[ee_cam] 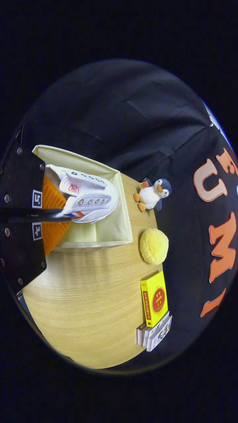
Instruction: Open the storage box then place both shoes into the box .Put the left shoe in first, then the right shoe, with the right side of both shoes facing outward in a uniform manner.
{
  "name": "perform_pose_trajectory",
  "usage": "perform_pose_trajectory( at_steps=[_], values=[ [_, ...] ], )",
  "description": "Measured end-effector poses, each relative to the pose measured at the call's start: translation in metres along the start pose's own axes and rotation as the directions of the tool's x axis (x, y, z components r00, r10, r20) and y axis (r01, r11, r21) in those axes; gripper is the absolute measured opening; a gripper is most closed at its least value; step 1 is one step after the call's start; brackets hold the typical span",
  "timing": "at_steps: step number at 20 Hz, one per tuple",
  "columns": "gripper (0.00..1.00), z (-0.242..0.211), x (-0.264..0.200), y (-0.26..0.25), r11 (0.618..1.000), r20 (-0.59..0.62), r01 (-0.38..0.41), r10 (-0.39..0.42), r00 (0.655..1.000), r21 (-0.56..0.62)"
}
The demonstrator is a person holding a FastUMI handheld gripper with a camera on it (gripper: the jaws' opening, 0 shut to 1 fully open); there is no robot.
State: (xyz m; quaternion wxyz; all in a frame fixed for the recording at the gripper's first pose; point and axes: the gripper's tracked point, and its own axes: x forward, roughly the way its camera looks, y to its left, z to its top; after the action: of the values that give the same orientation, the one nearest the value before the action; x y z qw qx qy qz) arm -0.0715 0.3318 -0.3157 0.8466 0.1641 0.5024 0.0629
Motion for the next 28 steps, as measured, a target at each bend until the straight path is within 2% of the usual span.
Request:
perform_pose_trajectory(
  at_steps=[3, 4, 6, 8, 10, 11, 13, 16, 19, 20, 21, 23, 28],
  values=[
    [0.02, -0.003, 0.020, -0.006, 0.996, 0.003, 0.087, -0.087, 0.996, -0.004],
    [0.02, 0.009, 0.037, -0.005, 0.993, 0.003, 0.118, -0.118, 0.993, -0.004],
    [0.03, 0.007, 0.039, -0.007, 0.990, 0.000, 0.139, -0.139, 0.990, -0.017],
    [0.07, -0.001, 0.042, -0.002, 0.994, -0.049, 0.111, -0.111, 0.993, -0.011],
    [0.14, 0.003, 0.042, 0.008, 0.999, -0.050, 0.050, -0.050, 0.998, -0.010],
    [0.24, 0.005, 0.037, 0.010, 1.000, -0.043, 0.020, -0.021, 0.999, -0.013],
    [0.32, 0.008, 0.024, 0.012, 0.999, -0.035, -0.050, 0.050, 0.998, -0.006],
    [0.40, 0.026, -0.005, -0.006, 0.996, 0.022, -0.088, 0.089, 0.996, -0.028],
    [0.49, 0.058, -0.037, -0.042, 0.995, 0.127, -0.077, 0.086, 0.988, -0.068],
    [0.52, 0.057, -0.061, -0.058, 0.995, 0.159, -0.065, 0.076, 0.984, -0.074],
    [0.61, 0.067, -0.071, -0.073, 0.996, 0.191, -0.054, 0.068, 0.979, -0.077],
    [0.67, 0.089, -0.091, -0.105, 0.997, 0.255, -0.026, 0.045, 0.966, -0.077],
    [0.80, 0.146, -0.134, -0.206, 0.992, 0.408, 0.118, -0.092, 0.908, -0.040]
  ],
)
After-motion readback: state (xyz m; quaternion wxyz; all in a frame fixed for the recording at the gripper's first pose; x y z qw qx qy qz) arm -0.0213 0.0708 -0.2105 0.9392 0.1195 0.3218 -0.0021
